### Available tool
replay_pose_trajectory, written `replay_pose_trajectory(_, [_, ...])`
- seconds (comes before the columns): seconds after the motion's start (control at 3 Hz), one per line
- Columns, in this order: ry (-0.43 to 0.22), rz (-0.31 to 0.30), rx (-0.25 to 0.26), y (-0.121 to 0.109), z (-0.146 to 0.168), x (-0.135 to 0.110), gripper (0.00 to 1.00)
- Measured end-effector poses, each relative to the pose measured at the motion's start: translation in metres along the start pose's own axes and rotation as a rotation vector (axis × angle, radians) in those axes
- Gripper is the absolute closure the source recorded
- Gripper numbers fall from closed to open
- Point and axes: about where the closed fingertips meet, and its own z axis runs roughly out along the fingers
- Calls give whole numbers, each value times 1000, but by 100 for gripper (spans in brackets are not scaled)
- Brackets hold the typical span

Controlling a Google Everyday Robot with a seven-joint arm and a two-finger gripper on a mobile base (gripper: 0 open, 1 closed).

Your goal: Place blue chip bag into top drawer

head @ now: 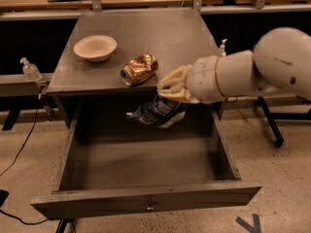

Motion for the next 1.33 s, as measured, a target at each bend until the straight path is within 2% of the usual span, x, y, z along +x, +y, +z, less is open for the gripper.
replay_pose_trajectory(0.33, [-87, 21, -55, 34, 8, 28, 96])
replay_pose_trajectory(1.0, [-144, 107, -102, 77, 26, 60, 51])
replay_pose_trajectory(1.33, [-146, 108, -107, 79, 29, 59, 27])
